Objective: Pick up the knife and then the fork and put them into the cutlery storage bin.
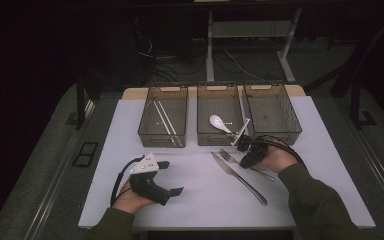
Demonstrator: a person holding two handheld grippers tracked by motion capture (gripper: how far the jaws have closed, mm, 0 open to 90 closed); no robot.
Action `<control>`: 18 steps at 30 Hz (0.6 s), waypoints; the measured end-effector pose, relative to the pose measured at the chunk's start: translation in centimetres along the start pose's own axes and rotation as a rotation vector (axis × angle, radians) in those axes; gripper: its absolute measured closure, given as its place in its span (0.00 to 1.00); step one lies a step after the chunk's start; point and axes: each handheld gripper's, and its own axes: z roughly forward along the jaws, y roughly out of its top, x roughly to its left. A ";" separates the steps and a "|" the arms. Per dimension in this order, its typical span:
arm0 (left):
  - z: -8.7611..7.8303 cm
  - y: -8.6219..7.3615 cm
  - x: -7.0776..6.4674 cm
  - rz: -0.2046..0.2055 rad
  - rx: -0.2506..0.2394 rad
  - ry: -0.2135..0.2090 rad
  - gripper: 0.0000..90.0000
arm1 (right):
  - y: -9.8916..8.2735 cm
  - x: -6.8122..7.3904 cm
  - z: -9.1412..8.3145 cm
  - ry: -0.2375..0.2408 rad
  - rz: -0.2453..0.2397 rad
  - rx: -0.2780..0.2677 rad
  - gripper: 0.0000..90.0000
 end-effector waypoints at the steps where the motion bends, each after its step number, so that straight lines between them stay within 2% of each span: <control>1: 0.0 0.0 0.0 0.000 0.000 0.000 0.00 | 0.1 0.1 0.0 -0.002 -0.004 0.004 0.88; 6: 0.0 0.0 0.0 0.000 0.000 0.001 0.00 | 0.4 0.3 0.0 -0.018 -0.019 0.028 0.92; 18: 0.0 0.0 0.0 -0.001 0.000 -0.001 0.00 | 0.3 0.0 -0.1 -0.003 0.015 0.033 0.94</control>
